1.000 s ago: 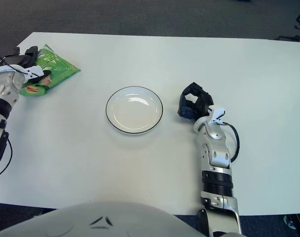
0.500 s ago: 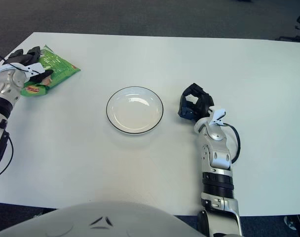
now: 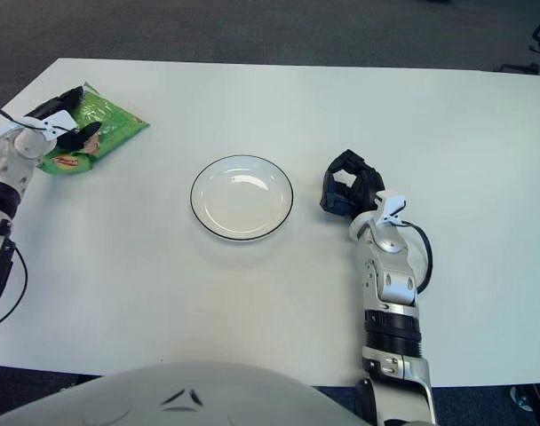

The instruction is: Put the snack into the plate.

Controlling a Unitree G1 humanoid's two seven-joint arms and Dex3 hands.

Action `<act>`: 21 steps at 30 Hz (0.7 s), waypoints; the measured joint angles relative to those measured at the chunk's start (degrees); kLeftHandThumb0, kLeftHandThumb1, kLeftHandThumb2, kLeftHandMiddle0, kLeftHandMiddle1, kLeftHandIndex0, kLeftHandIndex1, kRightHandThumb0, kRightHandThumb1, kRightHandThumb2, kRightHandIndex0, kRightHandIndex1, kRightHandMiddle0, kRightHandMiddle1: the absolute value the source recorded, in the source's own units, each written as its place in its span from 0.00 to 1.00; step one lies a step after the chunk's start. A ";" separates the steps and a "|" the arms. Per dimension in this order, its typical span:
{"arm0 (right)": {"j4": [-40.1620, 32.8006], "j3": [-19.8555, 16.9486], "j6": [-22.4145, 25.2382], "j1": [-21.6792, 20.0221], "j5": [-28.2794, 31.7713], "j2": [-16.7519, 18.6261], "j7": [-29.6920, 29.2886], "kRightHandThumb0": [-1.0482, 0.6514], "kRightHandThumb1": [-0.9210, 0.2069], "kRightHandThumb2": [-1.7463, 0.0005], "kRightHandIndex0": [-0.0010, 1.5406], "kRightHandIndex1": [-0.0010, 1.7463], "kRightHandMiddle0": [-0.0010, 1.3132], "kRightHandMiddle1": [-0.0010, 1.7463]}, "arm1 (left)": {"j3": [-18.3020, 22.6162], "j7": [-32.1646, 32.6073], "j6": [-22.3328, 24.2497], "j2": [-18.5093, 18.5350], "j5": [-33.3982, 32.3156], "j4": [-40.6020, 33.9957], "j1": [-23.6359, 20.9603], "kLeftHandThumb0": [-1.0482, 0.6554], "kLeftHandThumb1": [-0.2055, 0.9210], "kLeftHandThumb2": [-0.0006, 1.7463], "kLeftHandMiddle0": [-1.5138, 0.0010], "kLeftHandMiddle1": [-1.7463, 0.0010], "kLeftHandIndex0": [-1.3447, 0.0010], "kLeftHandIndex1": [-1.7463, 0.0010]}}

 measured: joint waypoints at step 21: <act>-1.37 0.10 1.29 0.55 -0.01 -0.02 -0.20 0.34 0.53 0.25 0.83 1.00 0.46 1.00 | 1.84 -0.40 -5.01 -1.51 -4.26 6.13 -0.09 0.15 0.90 0.23 1.00 0.57 1.00 0.56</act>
